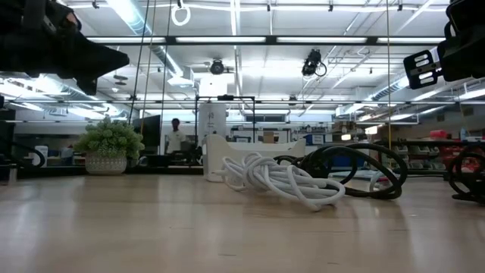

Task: Pick and place USB-C Cables
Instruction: Put the white charger cable into the white bin

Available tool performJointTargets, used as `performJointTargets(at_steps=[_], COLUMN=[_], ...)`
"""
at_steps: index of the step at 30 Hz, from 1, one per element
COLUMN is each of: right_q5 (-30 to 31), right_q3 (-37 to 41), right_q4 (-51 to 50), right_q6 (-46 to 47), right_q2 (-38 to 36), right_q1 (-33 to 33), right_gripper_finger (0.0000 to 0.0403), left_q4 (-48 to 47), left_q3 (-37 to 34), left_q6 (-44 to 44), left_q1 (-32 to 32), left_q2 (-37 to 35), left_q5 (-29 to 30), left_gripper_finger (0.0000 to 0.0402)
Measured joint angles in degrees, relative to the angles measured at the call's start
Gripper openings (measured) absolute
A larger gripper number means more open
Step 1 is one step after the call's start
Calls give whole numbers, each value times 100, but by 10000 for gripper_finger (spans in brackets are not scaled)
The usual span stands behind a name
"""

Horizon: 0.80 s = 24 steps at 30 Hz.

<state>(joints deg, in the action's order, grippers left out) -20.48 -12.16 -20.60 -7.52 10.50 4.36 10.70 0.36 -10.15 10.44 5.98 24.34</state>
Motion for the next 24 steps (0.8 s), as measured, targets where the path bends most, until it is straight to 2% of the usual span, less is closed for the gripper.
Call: performJointTargets(at_steps=[3, 6, 10, 14, 24], right_q5=[0, 1, 1, -1, 0], right_q3=[0, 0, 0, 0, 0], right_q4=[0, 0, 0, 44, 42], right_q6=[-1, -1, -1, -1, -1], right_q2=[-1, 0, 0, -1, 0], right_q1=[-2, 0, -1, 0, 0], right_gripper_finger=[16, 16, 16, 16, 16], left_q4=[26, 468, 1049, 1094, 1009], left_q3=[0, 2, 1, 0, 59], left_q6=[-114, -164, -448, -320, -430], left_q1=[-2, -2, 4, 6, 4], left_q2=[0, 77, 371, 852, 2502], left_q5=[19, -57, -834, -1591, -1666], left_gripper_finger=[52, 52, 52, 52, 52])
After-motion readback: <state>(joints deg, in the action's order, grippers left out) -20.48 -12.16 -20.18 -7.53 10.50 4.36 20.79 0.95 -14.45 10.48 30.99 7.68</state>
